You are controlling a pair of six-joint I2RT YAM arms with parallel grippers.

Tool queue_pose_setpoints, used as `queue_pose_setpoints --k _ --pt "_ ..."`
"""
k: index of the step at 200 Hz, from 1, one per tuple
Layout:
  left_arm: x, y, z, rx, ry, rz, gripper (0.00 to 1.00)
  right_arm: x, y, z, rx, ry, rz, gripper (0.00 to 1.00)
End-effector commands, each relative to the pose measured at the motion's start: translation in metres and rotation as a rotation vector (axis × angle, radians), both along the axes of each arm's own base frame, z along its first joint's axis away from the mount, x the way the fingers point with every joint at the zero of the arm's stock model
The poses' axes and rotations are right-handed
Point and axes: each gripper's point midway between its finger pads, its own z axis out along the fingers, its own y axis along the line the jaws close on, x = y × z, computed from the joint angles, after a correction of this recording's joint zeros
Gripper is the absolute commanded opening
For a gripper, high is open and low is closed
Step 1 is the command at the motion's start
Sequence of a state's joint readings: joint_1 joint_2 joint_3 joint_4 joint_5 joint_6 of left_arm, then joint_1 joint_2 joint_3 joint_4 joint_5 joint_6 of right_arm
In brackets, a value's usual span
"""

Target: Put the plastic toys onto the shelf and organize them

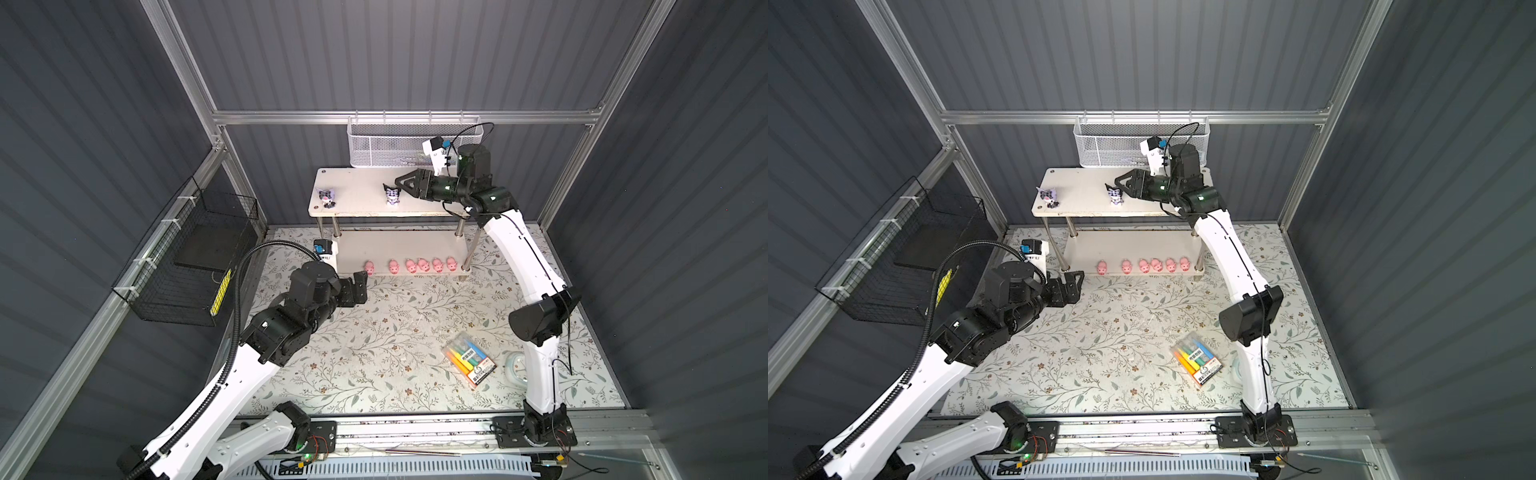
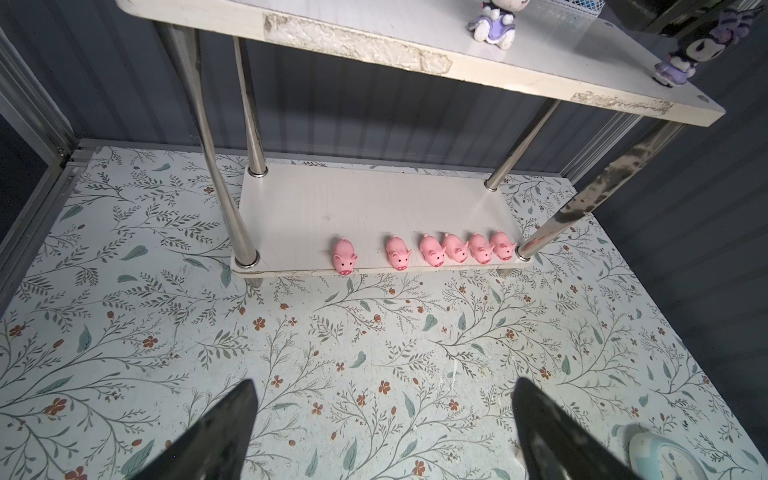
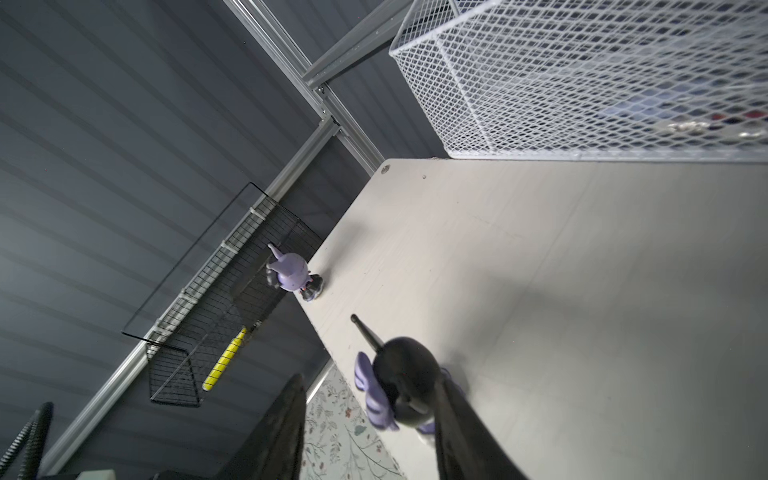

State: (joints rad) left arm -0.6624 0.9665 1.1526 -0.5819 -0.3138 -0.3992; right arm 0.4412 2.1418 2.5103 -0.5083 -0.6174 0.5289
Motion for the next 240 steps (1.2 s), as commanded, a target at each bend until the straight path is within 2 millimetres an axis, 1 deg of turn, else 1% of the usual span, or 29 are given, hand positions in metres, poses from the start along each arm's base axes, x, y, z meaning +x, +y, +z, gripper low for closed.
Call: queue_pose_setpoints --k 1,7,40,58,71,79,81,96,97,102,108,111,113,117,123,127,130,135,146,151,157,162,166,169,174,194,209,221,240 --pt "-0.004 0.000 0.001 0.015 0.000 -0.016 0.98 -0.016 -0.008 0.036 0.001 -0.090 -0.009 0.59" --pt "-0.003 0.001 0.002 0.022 -0.004 -0.015 1.00 -0.019 -0.010 0.040 0.000 -0.099 -0.013 0.63" --pt "-0.001 0.008 0.008 0.072 -0.018 0.010 1.00 -0.041 -0.024 0.071 -0.007 -0.170 -0.031 0.78" --pt "-0.002 0.015 0.010 0.099 -0.030 0.028 1.00 -0.060 -0.031 0.084 -0.010 -0.188 -0.022 0.86" --pt "-0.004 0.019 0.006 0.117 -0.018 0.037 1.00 -0.075 -0.037 0.087 -0.024 -0.193 -0.019 0.94" --pt "-0.005 0.020 0.002 0.122 -0.009 0.039 1.00 -0.085 -0.041 0.087 -0.038 -0.197 -0.022 0.95" --pt "-0.005 0.021 0.000 0.126 -0.005 0.039 1.00 -0.090 -0.043 0.092 -0.036 -0.210 -0.024 0.95" --pt "-0.007 0.025 -0.013 0.142 0.016 0.056 1.00 -0.108 -0.055 0.083 -0.072 -0.210 -0.052 0.97" --pt "-0.007 0.026 -0.013 0.143 0.018 0.058 1.00 -0.107 -0.055 0.080 -0.078 -0.207 -0.053 0.97" --pt "-0.008 0.027 -0.017 0.145 0.029 0.063 1.00 -0.116 -0.061 0.081 -0.082 -0.215 -0.068 0.98" --pt "-0.010 0.028 -0.023 0.146 0.043 0.068 1.00 -0.121 -0.065 0.069 -0.098 -0.200 -0.079 0.99" --pt "-0.011 0.029 -0.025 0.144 0.048 0.070 1.00 -0.127 -0.070 0.071 -0.097 -0.208 -0.086 0.99" --pt "-0.011 0.029 -0.026 0.141 0.051 0.072 1.00 -0.127 -0.071 0.064 -0.106 -0.197 -0.089 0.99" --pt "-0.012 0.030 -0.029 0.138 0.058 0.075 1.00 -0.135 -0.077 0.065 -0.107 -0.205 -0.104 0.99" --pt "-0.014 0.031 -0.034 0.132 0.064 0.079 1.00 -0.142 -0.083 0.053 -0.126 -0.187 -0.118 0.99" --pt "-0.015 0.032 -0.035 0.126 0.064 0.082 1.00 -0.150 -0.090 0.051 -0.133 -0.191 -0.131 0.99" --pt "-0.015 0.032 -0.036 0.121 0.066 0.084 1.00 -0.151 -0.092 0.044 -0.144 -0.181 -0.140 0.99" --pt "-0.017 0.033 -0.039 0.116 0.069 0.088 1.00 -0.160 -0.099 0.039 -0.154 -0.181 -0.157 0.99" --pt "-0.018 0.036 -0.044 0.114 0.075 0.102 1.00 -0.173 -0.112 0.020 -0.177 -0.154 -0.186 0.99" --pt "-0.019 0.039 -0.048 0.120 0.083 0.112 1.00 -0.174 -0.121 0.008 -0.200 -0.140 -0.227 0.99" --pt "-0.019 0.042 -0.053 0.127 0.090 0.129 1.00 -0.183 -0.128 -0.002 -0.212 -0.127 -0.239 0.99" --pt "-0.019 0.045 -0.059 0.134 0.098 0.143 1.00 -0.189 -0.133 -0.010 -0.221 -0.118 -0.251 0.99" --pt "-0.018 0.047 -0.064 0.140 0.106 0.155 1.00 -0.192 -0.137 -0.023 -0.238 -0.095 -0.263 0.99" --pt "-0.018 0.048 -0.067 0.141 0.111 0.164 1.00 -0.199 -0.143 -0.023 -0.236 -0.101 -0.276 0.99" --pt "-0.018 0.051 -0.075 0.144 0.127 0.177 1.00 -0.204 -0.150 -0.033 -0.250 -0.087 -0.297 0.99" --pt "-0.016 0.060 -0.102 0.116 0.190 0.216 1.00 -0.217 -0.181 -0.076 -0.333 -0.020 -0.410 0.99" --pt "-0.012 0.070 -0.118 0.093 0.224 0.255 1.00 -0.225 -0.203 -0.110 -0.400 0.032 -0.485 0.99" --pt "-0.010 0.079 -0.131 0.079 0.254 0.288 1.00 -0.232 -0.215 -0.135 -0.434 0.082 -0.528 0.99" --pt "-0.007 0.088 -0.147 0.083 0.280 0.326 1.00 -0.240 -0.228 -0.173 -0.477 0.157 -0.575 0.99"
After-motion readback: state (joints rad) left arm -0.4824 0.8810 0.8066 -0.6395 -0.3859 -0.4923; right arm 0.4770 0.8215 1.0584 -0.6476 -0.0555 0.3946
